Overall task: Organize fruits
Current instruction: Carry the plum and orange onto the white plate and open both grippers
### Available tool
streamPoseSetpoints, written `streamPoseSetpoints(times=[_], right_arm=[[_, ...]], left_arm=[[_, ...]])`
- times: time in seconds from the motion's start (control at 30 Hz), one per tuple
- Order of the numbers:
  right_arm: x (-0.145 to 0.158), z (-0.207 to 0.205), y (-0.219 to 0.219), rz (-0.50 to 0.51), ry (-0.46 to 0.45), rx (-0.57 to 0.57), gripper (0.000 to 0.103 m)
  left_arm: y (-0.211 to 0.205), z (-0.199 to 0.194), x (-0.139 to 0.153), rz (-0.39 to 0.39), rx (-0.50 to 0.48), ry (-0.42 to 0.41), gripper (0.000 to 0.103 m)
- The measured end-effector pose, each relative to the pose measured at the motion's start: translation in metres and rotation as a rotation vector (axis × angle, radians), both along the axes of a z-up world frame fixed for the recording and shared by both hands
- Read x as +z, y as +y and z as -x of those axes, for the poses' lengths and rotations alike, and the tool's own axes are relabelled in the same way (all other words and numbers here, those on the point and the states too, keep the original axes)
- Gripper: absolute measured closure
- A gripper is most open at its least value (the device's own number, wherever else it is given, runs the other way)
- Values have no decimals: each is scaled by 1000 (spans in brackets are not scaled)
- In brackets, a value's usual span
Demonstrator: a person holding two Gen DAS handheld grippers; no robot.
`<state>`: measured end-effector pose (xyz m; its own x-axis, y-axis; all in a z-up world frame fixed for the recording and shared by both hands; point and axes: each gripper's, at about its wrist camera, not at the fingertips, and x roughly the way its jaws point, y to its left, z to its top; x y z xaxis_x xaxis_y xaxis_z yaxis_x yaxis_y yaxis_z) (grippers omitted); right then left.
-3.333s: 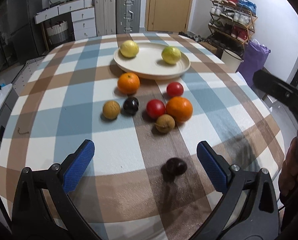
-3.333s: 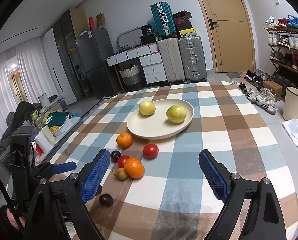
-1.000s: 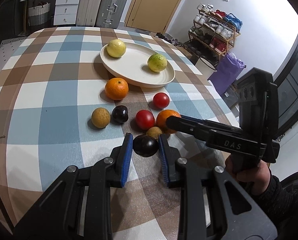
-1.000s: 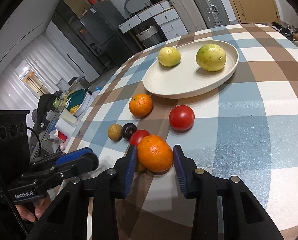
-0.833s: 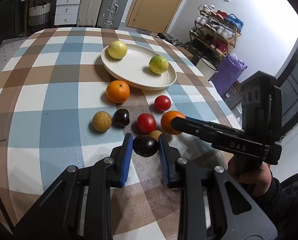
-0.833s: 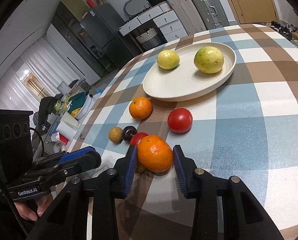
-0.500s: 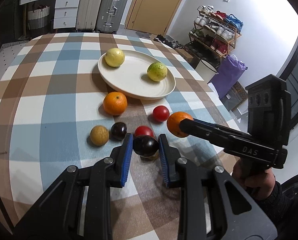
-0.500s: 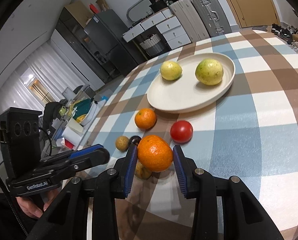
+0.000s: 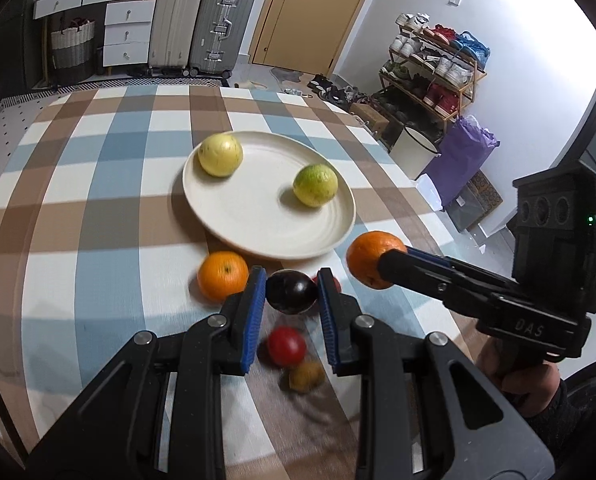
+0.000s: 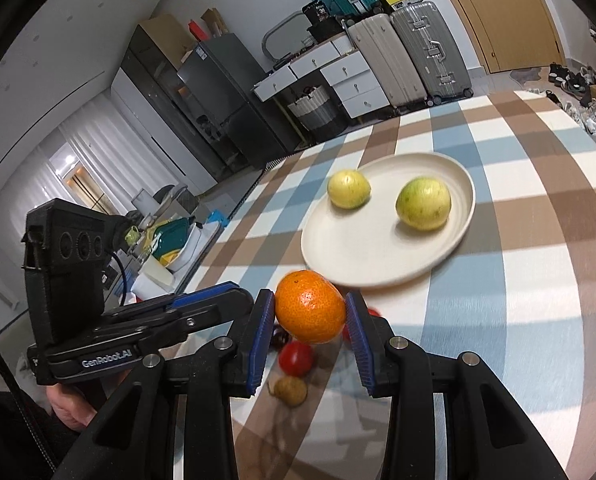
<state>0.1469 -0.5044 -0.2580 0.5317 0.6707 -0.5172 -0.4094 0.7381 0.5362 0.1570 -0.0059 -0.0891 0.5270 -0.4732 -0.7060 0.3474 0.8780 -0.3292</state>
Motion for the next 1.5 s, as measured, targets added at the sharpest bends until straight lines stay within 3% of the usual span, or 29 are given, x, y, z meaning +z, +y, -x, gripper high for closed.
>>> streamPoseSetpoints(times=[0.37,0.67,1.07,1.5], right_arm=[[24,-52,-8,-5,-28,-29,66],[32,-99,-19,-9,-33,-73,66],[11,-154,-27,-12,10,-118,66],[-21,-167,-38,-11,71,-161,66]], left_arm=[[-18,-78,30,-20,-20,-32,80],[-40,-147,32,-12,-33,-18,80],[-64,-212,-4,-22,-23,58,80],[-82,-229,-37,-10,-36,102,80]])
